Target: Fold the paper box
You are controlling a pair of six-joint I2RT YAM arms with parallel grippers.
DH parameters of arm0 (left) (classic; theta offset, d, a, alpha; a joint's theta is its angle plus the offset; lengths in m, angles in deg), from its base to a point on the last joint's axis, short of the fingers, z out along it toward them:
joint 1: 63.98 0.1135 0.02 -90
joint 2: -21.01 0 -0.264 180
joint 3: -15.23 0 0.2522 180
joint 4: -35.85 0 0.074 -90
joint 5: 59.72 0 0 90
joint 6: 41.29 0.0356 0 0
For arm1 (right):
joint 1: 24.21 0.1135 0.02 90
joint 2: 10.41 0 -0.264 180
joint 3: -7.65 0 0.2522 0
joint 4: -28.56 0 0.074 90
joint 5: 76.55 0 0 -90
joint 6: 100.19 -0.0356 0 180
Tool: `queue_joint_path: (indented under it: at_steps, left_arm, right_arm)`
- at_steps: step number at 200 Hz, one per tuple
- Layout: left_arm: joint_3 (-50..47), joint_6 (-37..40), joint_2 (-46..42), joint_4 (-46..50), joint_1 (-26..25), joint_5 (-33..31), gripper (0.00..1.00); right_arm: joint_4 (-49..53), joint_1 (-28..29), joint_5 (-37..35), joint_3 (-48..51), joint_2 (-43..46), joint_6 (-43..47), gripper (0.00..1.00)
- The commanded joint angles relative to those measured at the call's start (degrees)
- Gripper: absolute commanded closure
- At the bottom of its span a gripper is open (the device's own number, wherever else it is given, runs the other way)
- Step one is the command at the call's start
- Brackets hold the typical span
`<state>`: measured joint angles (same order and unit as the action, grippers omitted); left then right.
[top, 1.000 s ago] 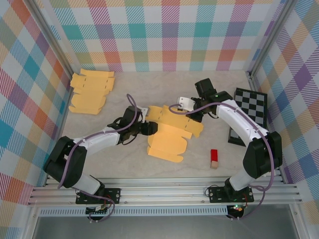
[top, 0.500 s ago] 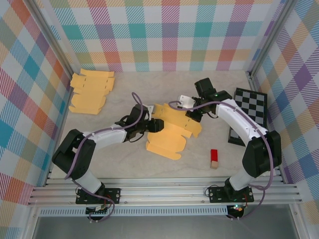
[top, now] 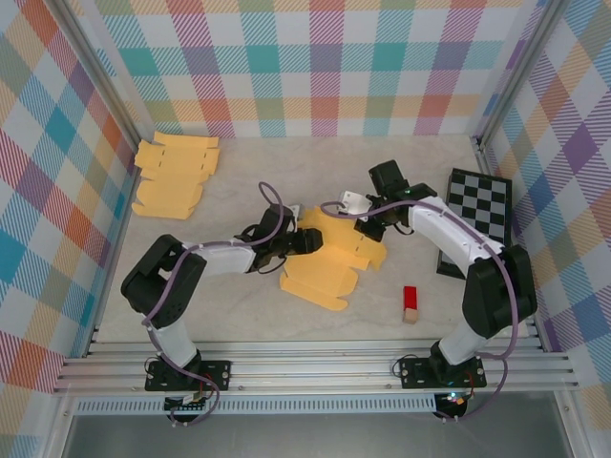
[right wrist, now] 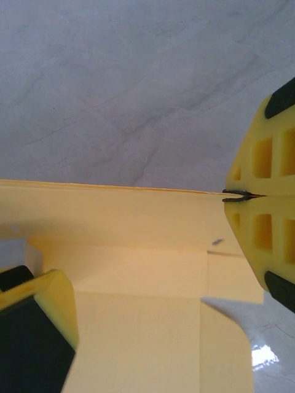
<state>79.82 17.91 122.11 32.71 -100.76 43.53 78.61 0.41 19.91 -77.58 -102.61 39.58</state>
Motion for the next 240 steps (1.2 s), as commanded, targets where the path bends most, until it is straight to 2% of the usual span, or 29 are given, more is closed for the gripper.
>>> queue_joint_path:
  at_steps: [1,34,64,91,134,171,191,219,240]
  left_arm:
    - [0.9,-3.3,2.0,-3.6,-2.7,0.2,0.48]
    - [1.1,-4.4,5.5,-3.6,-3.8,-1.0,0.48]
    - [-0.2,-2.7,3.6,-1.4,-3.8,-3.4,0.48]
    - [-1.1,0.3,-4.3,3.8,-3.8,-5.0,0.47]
    - [-0.7,12.1,-21.5,21.7,-3.0,-11.7,0.44]
    - [-3.9,19.1,-31.4,29.6,2.2,-18.0,0.44]
    - [-5.9,20.0,-34.4,29.3,6.7,-17.5,0.44]
    - [-8.2,21.3,-36.6,26.9,11.1,-18.3,0.47]
    - [-11.8,21.9,-38.5,22.5,11.5,-23.6,0.5]
  right_arm:
    - [-4.1,1.0,-0.2,3.1,-2.6,-2.0,1.0]
    - [-5.4,1.0,-1.4,4.2,-3.3,-2.4,1.0]
    - [-6.5,1.0,-3.7,5.3,-2.3,-1.6,1.0]
    - [-9.0,0.8,-6.1,6.4,-0.8,-1.0,1.0]
    - [-12.8,0.8,-7.4,7.5,1.5,2.4,1.0]
    - [-20.6,1.4,-6.3,12.0,8.3,9.9,1.0]
    - [-29.4,2.7,-6.4,17.4,13.4,16.6,1.0]
    - [-33.5,3.7,-8.1,20.9,16.2,25.6,1.0]
    - [-38.1,4.0,-8.7,24.4,17.9,30.6,1.0]
